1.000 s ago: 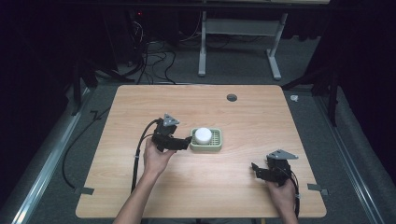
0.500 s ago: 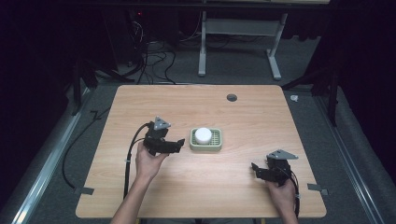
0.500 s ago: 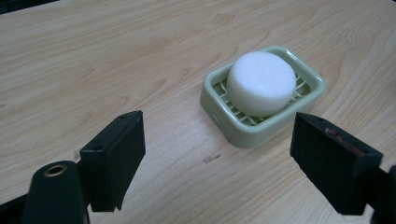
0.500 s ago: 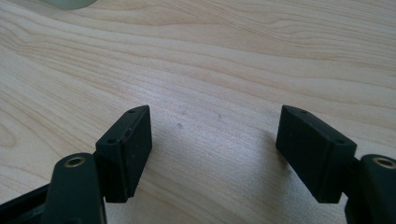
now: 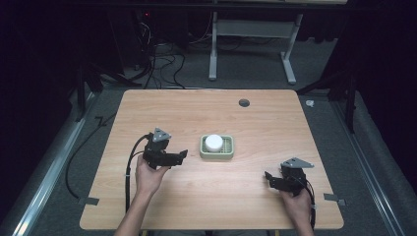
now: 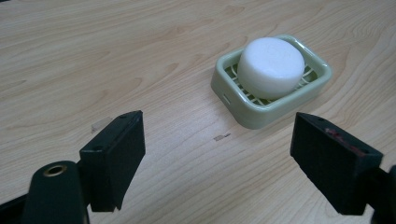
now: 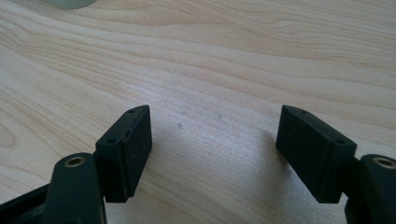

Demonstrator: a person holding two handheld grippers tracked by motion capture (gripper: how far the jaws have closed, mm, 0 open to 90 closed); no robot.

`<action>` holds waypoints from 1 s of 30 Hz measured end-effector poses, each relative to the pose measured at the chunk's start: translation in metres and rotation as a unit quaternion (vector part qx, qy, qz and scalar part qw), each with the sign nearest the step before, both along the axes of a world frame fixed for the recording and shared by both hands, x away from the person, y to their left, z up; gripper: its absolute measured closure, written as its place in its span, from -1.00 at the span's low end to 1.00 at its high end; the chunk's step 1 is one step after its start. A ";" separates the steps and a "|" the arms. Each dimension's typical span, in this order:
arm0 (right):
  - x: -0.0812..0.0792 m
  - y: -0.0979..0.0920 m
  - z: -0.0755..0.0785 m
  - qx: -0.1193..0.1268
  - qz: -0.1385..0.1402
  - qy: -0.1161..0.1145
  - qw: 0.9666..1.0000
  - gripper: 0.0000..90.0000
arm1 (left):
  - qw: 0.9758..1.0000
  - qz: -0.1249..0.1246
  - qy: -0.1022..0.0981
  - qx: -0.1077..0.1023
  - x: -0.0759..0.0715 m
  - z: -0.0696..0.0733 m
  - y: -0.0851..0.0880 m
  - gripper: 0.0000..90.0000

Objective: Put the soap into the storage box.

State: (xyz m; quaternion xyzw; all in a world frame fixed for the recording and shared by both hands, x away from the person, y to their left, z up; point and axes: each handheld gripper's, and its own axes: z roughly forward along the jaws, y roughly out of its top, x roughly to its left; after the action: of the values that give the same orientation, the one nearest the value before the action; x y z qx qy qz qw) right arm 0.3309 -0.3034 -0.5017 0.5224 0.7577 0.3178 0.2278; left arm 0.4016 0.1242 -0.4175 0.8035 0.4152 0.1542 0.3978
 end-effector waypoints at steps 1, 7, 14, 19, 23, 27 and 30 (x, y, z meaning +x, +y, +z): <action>0.000 0.000 0.000 0.000 0.000 0.000 1.000 -0.39 | 1.000 0.001 0.000 0.000 -0.001 0.000 0.000 -0.59; 0.000 0.000 0.000 0.000 0.000 0.000 1.000 -0.39 | 1.000 0.005 -0.002 -0.003 -0.006 0.001 0.007 -0.59; 0.000 0.000 0.000 0.000 0.000 0.000 1.000 -0.39 | 1.000 0.014 -0.006 -0.005 -0.013 0.000 0.016 -0.58; 0.000 0.000 0.000 0.000 0.000 0.001 1.000 -0.39 | 1.000 0.019 -0.006 -0.008 -0.017 -0.001 0.023 -0.58; 0.000 0.000 0.000 0.000 0.000 0.001 1.000 -0.39 | 1.000 0.024 -0.007 -0.011 -0.019 -0.001 0.028 -0.58; 0.000 0.000 0.000 -0.001 0.000 0.001 1.000 -0.39 | 0.999 0.028 -0.006 -0.015 -0.022 -0.002 0.033 -0.58; 0.000 0.000 0.000 -0.001 0.000 0.001 1.000 -0.39 | 0.999 0.034 -0.005 -0.011 -0.024 -0.005 0.037 -0.58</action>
State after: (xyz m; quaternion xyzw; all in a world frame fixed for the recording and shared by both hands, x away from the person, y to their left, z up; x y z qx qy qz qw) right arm 0.3308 -0.3031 -0.5017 0.5224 0.7582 0.3171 0.2273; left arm 0.3771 0.1612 -0.4221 0.7836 0.4421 0.1668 0.4033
